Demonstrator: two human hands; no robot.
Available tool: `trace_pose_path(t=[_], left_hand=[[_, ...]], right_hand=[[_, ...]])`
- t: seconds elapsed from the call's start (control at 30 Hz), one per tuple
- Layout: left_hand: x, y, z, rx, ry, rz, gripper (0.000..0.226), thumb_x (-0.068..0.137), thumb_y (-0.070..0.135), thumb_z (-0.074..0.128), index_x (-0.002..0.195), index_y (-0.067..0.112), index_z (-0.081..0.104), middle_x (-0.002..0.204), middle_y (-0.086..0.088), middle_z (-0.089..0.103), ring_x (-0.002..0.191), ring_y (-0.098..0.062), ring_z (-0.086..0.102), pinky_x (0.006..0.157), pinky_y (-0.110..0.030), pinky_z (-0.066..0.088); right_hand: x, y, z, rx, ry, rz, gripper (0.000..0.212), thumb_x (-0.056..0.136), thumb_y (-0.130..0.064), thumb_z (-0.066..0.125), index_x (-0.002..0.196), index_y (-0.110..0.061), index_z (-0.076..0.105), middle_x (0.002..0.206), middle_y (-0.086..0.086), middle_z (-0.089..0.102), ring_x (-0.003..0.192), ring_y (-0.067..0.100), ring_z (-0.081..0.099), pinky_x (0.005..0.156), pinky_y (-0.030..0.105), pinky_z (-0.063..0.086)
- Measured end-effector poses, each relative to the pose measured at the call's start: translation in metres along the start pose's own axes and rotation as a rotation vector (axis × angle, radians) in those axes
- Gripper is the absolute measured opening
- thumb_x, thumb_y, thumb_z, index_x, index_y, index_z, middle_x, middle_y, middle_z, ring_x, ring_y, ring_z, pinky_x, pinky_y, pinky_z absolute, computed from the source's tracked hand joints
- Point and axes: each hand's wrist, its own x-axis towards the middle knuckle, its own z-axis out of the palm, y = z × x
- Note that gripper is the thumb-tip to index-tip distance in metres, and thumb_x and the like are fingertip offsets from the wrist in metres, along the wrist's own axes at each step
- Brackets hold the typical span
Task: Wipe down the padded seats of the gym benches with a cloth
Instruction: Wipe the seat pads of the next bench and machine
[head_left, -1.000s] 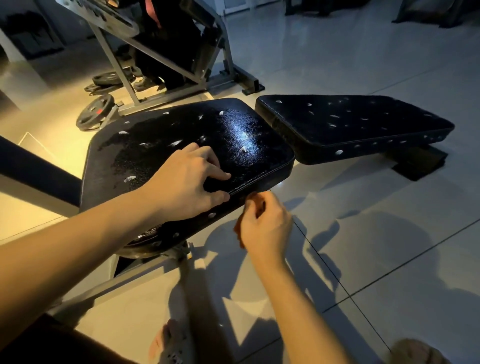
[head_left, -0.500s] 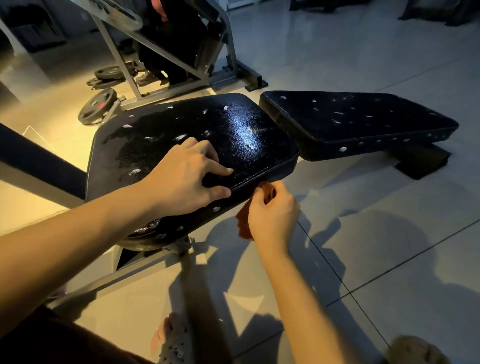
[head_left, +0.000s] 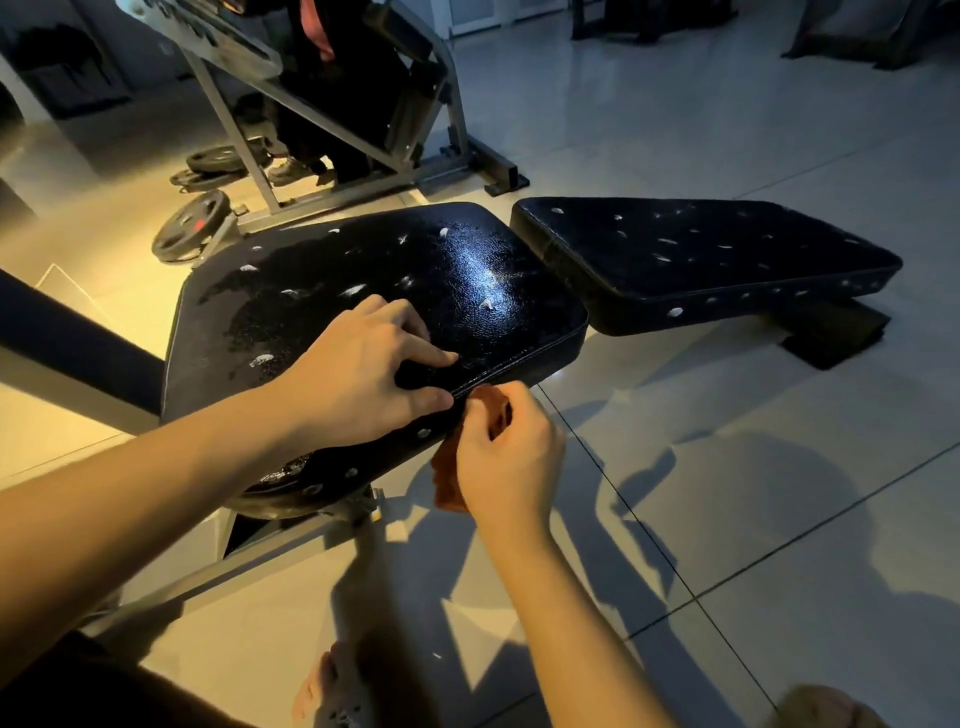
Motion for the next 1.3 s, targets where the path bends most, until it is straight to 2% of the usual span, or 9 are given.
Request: trace_pose_path(t=[0.07,0.17,0.33,0.47,0.53,0.67,0.87,1.17,1.3], left_hand=[[0.003,0.001,0.001,0.000,0.013,0.009,0.074,0.074,0.077,0.038,0.125,0.034,0.071,0.113,0.005,0.055,0.102,-0.016,0.045,0.091,-0.037,0.042],[0.000,0.004,0.002,0.034,0.012,0.010,0.069,0.077,0.073,0.045,0.126,0.033,0.070,0.114,0.004,0.056,0.104,-0.017,0.046,0.092,-0.036,0.042],[-0.001,-0.001,0.002,0.009,0.002,0.003,0.074,0.077,0.078,0.037,0.129,0.036,0.068,0.114,0.008,0.053,0.104,-0.013,0.045,0.091,-0.035,0.044],[0.002,0.002,0.003,0.009,0.011,0.001,0.068,0.077,0.074,0.045,0.126,0.034,0.070,0.113,0.007,0.055,0.103,-0.014,0.046,0.092,-0.035,0.043],[0.001,0.003,0.003,0.030,0.010,0.002,0.065,0.078,0.070,0.049,0.126,0.033,0.071,0.113,0.007,0.056,0.104,-0.015,0.046,0.092,-0.035,0.043],[0.002,0.000,0.002,0.005,0.002,-0.002,0.071,0.075,0.077,0.041,0.125,0.035,0.070,0.111,0.012,0.053,0.103,-0.012,0.045,0.092,-0.035,0.043],[0.008,0.003,0.002,0.023,0.005,0.026,0.072,0.074,0.074,0.041,0.121,0.030,0.074,0.111,0.008,0.057,0.101,-0.013,0.046,0.089,-0.034,0.043],[-0.006,0.002,0.001,0.083,0.004,-0.022,0.076,0.077,0.079,0.035,0.128,0.034,0.069,0.114,0.004,0.057,0.104,-0.017,0.049,0.089,-0.037,0.046],[-0.005,-0.001,0.000,0.082,0.007,-0.036,0.081,0.074,0.083,0.038,0.128,0.032,0.070,0.114,0.004,0.057,0.107,-0.019,0.049,0.092,-0.042,0.047]], right_hand=[[0.017,0.018,-0.002,-0.033,0.056,0.063,0.006,0.091,-0.021,0.063,0.086,-0.018,0.063,0.078,-0.003,0.065,0.075,0.019,0.062,0.066,0.033,0.050],[0.043,0.037,-0.015,-0.038,0.079,0.252,0.005,0.095,-0.018,0.063,0.095,-0.017,0.068,0.079,-0.007,0.061,0.086,0.023,0.065,0.072,0.033,0.049],[0.008,0.007,-0.001,0.047,0.073,0.049,0.009,0.094,-0.019,0.062,0.085,-0.019,0.061,0.076,-0.010,0.060,0.073,0.003,0.055,0.064,0.013,0.041],[0.055,0.040,-0.015,0.008,0.162,0.213,0.009,0.093,-0.021,0.062,0.084,-0.021,0.063,0.075,-0.009,0.063,0.075,0.019,0.064,0.070,0.041,0.056],[0.062,0.043,-0.021,-0.014,0.167,0.221,0.011,0.095,-0.019,0.063,0.084,-0.019,0.063,0.074,-0.010,0.060,0.076,0.019,0.064,0.069,0.036,0.054],[0.023,0.013,-0.006,0.033,0.130,0.035,0.011,0.093,-0.017,0.065,0.083,-0.017,0.060,0.075,-0.007,0.061,0.070,0.013,0.057,0.059,0.020,0.038],[0.040,0.030,-0.006,-0.015,0.163,0.020,0.005,0.092,-0.013,0.065,0.089,-0.017,0.064,0.080,-0.007,0.065,0.074,0.017,0.059,0.065,0.034,0.049],[0.092,0.046,-0.048,0.150,0.361,0.489,0.006,0.094,-0.025,0.069,0.094,-0.020,0.065,0.093,-0.001,0.069,0.087,0.021,0.068,0.079,0.038,0.059],[0.093,0.027,-0.038,0.283,0.323,0.502,0.012,0.084,-0.024,0.079,0.081,-0.020,0.068,0.075,0.000,0.072,0.065,0.025,0.073,0.061,0.047,0.063]])
